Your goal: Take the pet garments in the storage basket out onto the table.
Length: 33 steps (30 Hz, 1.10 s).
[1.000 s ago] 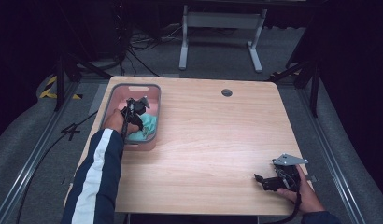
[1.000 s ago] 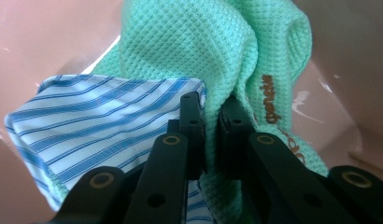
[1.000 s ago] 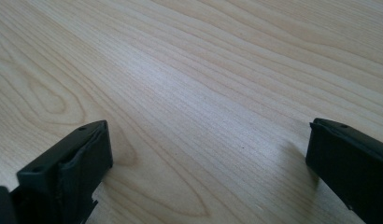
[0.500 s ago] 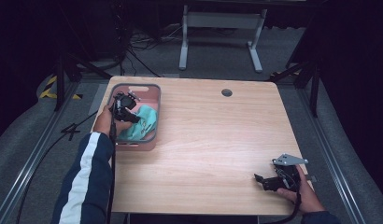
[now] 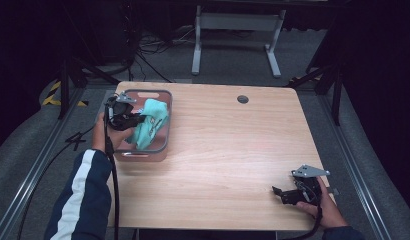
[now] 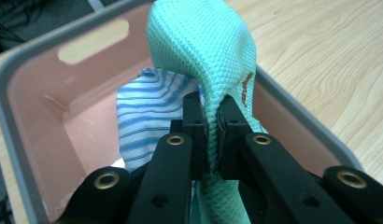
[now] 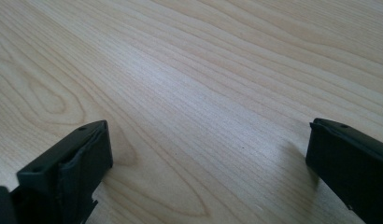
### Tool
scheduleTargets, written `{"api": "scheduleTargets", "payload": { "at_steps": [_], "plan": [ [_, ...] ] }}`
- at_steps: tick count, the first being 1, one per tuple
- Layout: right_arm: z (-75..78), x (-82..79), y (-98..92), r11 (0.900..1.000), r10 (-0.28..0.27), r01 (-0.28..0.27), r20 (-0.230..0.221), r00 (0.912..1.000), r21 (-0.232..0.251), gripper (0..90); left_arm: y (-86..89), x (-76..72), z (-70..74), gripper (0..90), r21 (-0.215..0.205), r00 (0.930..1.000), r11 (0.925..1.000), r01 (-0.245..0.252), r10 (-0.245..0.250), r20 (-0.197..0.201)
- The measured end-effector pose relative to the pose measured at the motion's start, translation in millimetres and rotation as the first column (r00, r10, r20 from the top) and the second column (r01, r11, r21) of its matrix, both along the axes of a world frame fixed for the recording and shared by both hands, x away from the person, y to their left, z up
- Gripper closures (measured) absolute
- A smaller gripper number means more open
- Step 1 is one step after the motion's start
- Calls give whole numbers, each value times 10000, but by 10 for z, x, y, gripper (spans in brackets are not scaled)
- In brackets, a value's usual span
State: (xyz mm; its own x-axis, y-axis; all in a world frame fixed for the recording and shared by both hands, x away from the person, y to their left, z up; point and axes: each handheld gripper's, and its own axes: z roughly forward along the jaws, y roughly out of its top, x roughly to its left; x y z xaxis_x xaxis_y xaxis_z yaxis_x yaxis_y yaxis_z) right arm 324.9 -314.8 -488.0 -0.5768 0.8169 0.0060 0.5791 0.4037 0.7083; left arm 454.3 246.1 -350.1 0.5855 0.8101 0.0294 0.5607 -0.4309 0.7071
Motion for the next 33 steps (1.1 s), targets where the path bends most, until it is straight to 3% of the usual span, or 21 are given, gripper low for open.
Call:
{"api": "scheduleTargets", "payload": {
  "at_steps": [8,10,15,25,33],
  "plan": [
    [0,0,0,10000,-1,1,1,10000,5,6,28,-99,227,847,-535,9958,9986,31,19,916],
    [0,0,0,10000,-1,1,0,10000,2,6,30,-146,327,847,-629,9922,9979,170,-91,1244],
    [0,0,0,10000,-1,1,0,10000,3,6,13,-209,468,847,-756,9861,9964,384,-255,1644],
    [0,0,0,10000,-1,1,0,10000,4,6,-183,-336,704,847,-819,9736,9911,1054,-860,2116],
    [0,0,0,10000,-2,2,0,10000,3,6,-420,-381,786,847,-756,9593,9802,1829,-1612,2317]
  ]
}}
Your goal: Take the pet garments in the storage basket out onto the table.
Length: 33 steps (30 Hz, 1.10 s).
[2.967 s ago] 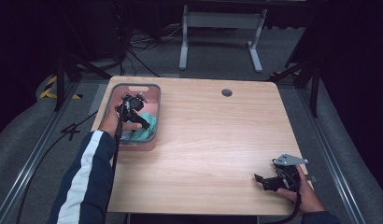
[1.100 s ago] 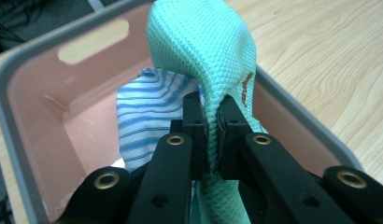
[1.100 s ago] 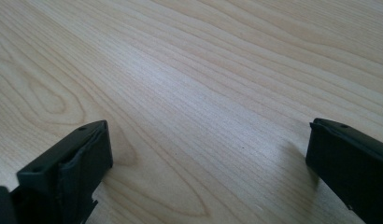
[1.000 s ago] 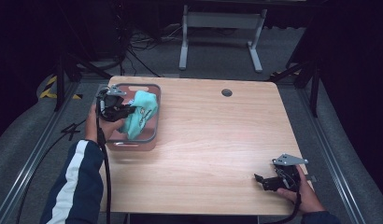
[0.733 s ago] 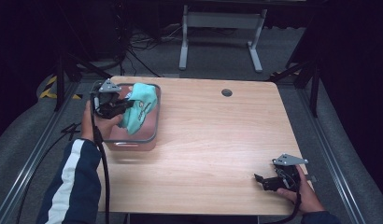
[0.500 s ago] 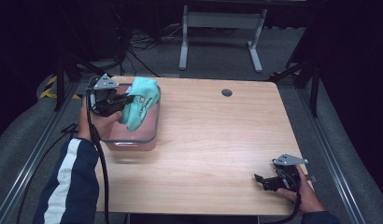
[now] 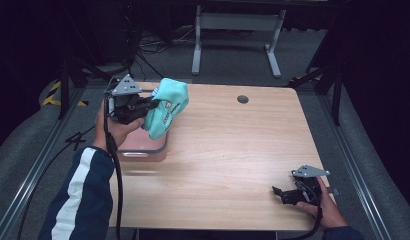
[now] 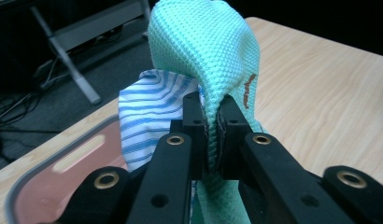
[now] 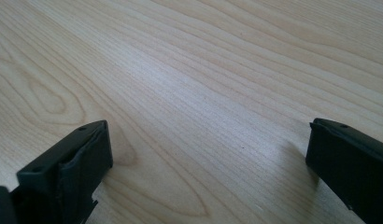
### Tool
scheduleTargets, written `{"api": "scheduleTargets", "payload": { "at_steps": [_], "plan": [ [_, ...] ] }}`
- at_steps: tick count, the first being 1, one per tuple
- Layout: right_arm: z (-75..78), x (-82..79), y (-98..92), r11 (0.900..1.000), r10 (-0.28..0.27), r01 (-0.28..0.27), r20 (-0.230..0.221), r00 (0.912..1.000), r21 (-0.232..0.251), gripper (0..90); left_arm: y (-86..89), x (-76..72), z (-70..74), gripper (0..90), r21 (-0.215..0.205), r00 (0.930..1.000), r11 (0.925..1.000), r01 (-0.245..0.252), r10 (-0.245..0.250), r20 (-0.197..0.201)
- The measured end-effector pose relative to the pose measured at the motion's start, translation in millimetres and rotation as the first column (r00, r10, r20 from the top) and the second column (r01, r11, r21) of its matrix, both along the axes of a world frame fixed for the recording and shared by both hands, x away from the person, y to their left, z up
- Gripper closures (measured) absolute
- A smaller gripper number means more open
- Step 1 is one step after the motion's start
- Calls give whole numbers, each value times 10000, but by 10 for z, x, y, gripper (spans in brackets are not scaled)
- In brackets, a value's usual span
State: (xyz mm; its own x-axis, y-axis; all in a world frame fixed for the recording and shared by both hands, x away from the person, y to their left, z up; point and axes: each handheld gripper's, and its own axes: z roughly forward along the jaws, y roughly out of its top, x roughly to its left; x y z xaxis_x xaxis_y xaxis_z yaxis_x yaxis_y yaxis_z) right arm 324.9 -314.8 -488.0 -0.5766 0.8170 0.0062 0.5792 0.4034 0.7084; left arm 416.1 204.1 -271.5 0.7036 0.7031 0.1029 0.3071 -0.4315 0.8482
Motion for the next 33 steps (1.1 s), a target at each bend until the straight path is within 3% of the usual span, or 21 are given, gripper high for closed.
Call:
{"api": "scheduleTargets", "payload": {
  "at_steps": [6,13,14,22,27,33],
  "plan": [
    [0,0,0,10000,2,-2,3,10000,1,6,-240,-33,33,847,-111,9983,9983,575,-573,104],
    [1,-3,-1,10000,-14,14,-10,10000,30,6,-586,-16,-29,847,-53,9898,9898,1423,-1423,-67],
    [1,-3,-1,10000,-14,15,-9,10000,30,6,-648,-12,-60,847,-172,9883,9882,1523,-1525,-97],
    [1,-4,0,10000,-17,17,-19,10000,37,6,-1098,2,-290,846,287,9720,9725,2311,-2295,-501],
    [1,-4,0,10000,-17,17,-17,10000,36,6,-1278,45,-423,846,505,9638,9645,2593,-2550,-772],
    [1,-2,-2,10000,-2,2,12,10000,15,6,-1418,124,-665,846,511,9560,9609,2722,-2640,-1281]
  ]
}}
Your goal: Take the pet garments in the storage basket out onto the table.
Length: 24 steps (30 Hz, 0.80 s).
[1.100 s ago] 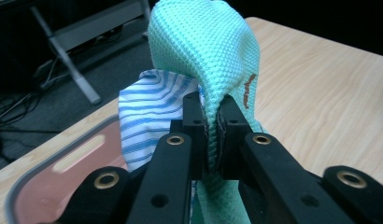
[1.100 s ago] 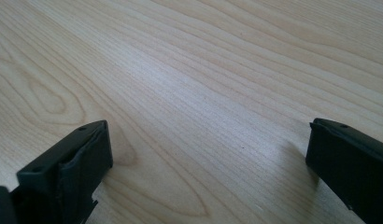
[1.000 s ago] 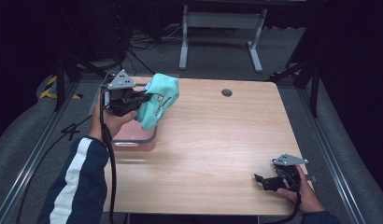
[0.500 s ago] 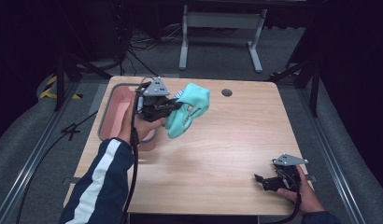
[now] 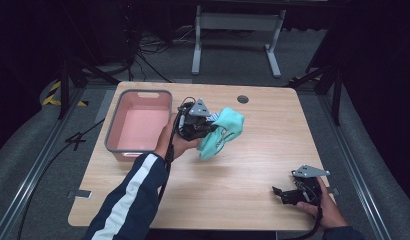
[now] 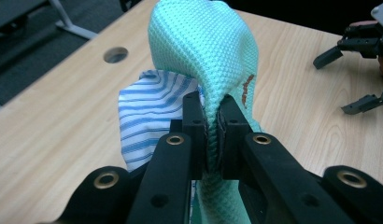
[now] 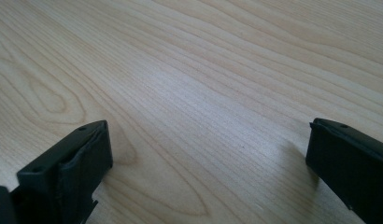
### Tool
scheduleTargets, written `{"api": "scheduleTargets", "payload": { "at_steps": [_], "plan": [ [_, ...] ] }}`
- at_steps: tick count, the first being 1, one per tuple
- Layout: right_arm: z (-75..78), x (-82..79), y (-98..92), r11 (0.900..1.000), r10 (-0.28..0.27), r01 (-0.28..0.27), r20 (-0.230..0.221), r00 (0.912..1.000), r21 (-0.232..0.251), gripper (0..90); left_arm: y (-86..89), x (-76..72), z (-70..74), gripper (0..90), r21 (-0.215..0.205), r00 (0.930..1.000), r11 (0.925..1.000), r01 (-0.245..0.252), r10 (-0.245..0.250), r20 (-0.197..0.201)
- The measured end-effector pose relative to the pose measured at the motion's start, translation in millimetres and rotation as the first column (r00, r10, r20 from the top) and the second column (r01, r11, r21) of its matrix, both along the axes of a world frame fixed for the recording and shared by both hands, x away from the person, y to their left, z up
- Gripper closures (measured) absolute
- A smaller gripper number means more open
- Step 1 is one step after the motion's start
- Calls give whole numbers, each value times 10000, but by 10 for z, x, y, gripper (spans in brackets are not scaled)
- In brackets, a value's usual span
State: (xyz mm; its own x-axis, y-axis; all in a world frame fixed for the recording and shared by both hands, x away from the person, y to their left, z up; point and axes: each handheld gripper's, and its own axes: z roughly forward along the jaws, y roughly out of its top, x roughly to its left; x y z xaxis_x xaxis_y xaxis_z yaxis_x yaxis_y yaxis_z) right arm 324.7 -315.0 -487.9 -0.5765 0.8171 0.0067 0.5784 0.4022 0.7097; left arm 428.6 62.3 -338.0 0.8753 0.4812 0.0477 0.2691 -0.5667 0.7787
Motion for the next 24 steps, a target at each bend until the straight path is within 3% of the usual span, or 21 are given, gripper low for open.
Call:
{"api": "scheduleTargets", "payload": {
  "at_steps": [14,24],
  "plan": [
    [0,-1,1,10000,-12,12,-21,10000,14,6,-284,98,-522,844,883,9973,9960,99,-34,-734],
    [0,-1,1,10000,-10,10,-20,10000,13,6,-431,104,-782,831,1425,9944,9895,239,-89,-1053]
  ]
}}
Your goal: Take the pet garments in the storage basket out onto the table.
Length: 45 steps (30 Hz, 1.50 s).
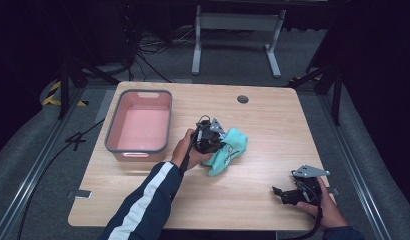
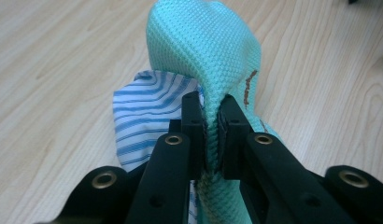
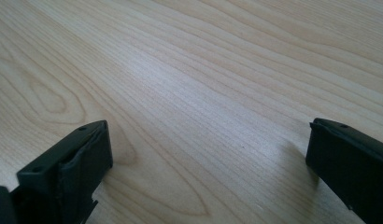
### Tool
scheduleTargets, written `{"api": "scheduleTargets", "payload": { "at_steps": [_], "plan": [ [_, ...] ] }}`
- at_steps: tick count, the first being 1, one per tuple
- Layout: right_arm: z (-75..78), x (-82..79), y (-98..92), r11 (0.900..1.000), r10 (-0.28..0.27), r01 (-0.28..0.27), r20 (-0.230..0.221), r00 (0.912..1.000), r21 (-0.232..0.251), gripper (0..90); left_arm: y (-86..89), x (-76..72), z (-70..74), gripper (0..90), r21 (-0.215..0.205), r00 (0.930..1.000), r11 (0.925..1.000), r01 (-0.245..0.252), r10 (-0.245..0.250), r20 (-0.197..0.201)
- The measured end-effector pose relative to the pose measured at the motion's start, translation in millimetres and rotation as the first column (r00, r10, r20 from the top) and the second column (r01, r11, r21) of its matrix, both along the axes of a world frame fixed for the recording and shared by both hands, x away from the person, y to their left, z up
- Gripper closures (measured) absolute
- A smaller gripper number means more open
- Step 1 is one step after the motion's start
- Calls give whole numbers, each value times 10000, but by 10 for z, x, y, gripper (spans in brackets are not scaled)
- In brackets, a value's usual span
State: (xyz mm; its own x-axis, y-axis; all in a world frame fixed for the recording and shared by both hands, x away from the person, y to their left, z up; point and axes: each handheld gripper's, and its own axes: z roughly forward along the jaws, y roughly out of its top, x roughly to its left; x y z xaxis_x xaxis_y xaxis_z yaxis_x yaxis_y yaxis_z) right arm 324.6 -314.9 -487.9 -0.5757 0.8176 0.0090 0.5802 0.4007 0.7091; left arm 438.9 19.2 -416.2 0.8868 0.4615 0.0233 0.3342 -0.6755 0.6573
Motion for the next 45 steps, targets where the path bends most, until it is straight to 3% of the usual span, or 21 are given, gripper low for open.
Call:
{"api": "scheduleTargets", "payload": {
  "at_steps": [5,9,21,24,27,35,40,45],
  "plan": [
    [0,0,0,10000,0,0,2,10000,-1,6,-82,-3,-181,799,344,9995,9994,-41,51,-301],
    [0,0,0,10000,-3,3,2,10000,0,6,-126,-26,-201,704,502,9999,9987,-10,19,-167],
    [0,0,0,10000,0,0,-2,10000,-1,6,-33,-188,256,358,419,9963,9991,-54,18,862],
    [0,0,0,10000,0,0,0,10000,-1,6,-5,-199,273,303,343,9976,9993,-148,125,680],
    [0,0,0,10000,-1,1,-1,10000,1,6,48,-245,296,239,446,9972,9990,-34,1,750],
    [0,-1,0,10000,2,-2,5,10000,-4,6,216,-409,376,213,1269,9916,9916,258,-415,1227],
    [0,-1,0,10000,-1,1,3,10000,0,6,333,-491,413,212,1699,9895,9841,520,-738,1241],
    [0,-1,-1,10000,0,0,4,10000,-6,6,430,-563,428,201,2004,9876,9786,476,-762,1376]
  ]
}}
